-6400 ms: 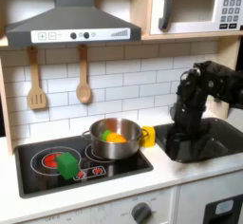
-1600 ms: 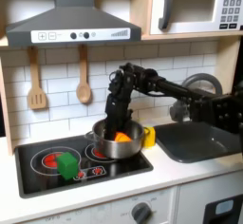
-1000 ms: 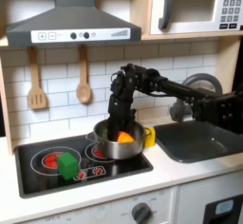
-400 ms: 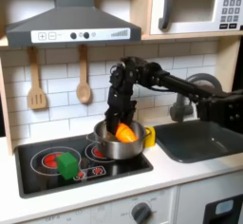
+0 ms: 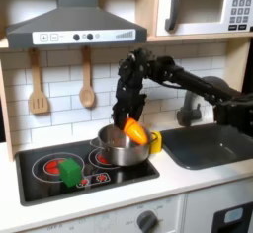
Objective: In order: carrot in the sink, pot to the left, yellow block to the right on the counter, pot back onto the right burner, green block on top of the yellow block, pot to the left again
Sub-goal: 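Take the carrot out of the pot and put it in the sink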
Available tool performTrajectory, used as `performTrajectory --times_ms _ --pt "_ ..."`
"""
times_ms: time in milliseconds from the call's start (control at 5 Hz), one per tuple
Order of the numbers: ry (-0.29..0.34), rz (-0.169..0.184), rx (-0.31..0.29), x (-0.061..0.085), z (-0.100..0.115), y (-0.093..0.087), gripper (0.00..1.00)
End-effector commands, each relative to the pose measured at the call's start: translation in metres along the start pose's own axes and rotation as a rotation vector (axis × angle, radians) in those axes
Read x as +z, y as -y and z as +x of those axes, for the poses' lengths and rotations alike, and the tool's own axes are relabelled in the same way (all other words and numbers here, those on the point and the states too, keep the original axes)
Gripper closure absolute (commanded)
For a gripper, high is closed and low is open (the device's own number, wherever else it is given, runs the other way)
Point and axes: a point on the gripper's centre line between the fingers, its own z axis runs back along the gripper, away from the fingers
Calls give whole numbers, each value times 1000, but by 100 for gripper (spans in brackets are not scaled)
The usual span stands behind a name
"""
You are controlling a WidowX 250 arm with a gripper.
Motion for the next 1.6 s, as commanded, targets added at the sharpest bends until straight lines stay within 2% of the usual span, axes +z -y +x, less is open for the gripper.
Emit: performTrajectory --times_ms 0,400,600,1000,1200,1400 --pt "8 -40 -38 16 -18 14 100" --pt "-14 -81 -149 25 -59 44 100" --pt "-19 -86 -176 24 -71 50 100" --pt "-32 -95 -220 18 -101 66 100" --pt "-43 -98 -291 9 -115 82 100" --pt "-41 -113 -335 6 -123 98 100"
